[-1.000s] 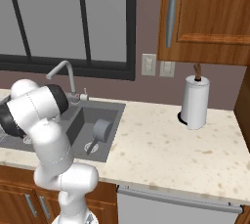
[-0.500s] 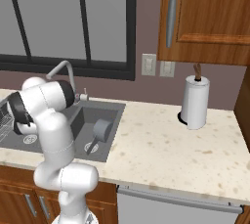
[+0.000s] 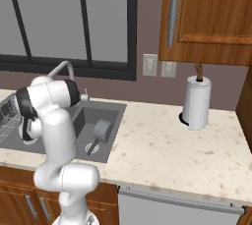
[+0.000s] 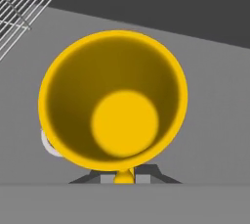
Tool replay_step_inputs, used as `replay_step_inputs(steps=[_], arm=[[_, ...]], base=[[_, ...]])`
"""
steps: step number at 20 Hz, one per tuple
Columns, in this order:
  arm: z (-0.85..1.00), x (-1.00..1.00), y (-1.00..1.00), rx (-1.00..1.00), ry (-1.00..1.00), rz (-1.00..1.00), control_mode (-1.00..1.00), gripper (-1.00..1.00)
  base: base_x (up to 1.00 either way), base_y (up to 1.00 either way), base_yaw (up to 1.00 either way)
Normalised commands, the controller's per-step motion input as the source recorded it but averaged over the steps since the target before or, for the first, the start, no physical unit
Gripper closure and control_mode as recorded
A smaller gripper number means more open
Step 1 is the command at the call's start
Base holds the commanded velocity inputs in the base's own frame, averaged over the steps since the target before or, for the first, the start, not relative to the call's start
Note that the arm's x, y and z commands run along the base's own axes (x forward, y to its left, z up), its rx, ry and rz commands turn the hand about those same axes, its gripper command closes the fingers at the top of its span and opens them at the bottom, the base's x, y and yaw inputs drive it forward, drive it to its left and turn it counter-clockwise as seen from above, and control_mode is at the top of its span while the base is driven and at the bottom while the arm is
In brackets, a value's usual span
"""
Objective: Move any existing items from the left basin to the right basin for drying. Then move the mug from the counter to the left basin of the sink for washing.
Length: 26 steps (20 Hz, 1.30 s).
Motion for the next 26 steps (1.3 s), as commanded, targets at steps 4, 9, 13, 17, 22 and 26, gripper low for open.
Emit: replay_step_inputs(steps=[4, 9, 13, 17, 22, 26], arm=[[-0.22, 0.17, 0.16, -0.02, 0.03, 0.00, -1.00, 1.00], [-0.24, 0.16, 0.16, -0.02, 0.02, 0.00, -1.00, 1.00], [-0.23, 0.15, 0.13, -0.03, 0.00, 0.00, -1.00, 1.00], [-0.23, 0.13, 0.10, -0.04, 0.00, 0.00, -1.00, 1.00], [-0.16, 0.05, 0.02, 0.00, 0.00, 0.00, -1.00, 1.00], [-0.17, 0.04, 0.00, 0.00, 0.00, 0.00, -1.00, 1.00]], base=[[0.00, 0.00, 0.00], [0.00, 0.00, 0.00], [0.00, 0.00, 0.00], [0.00, 0.00, 0.00], [0.00, 0.00, 0.00], [0.00, 0.00, 0.00]])
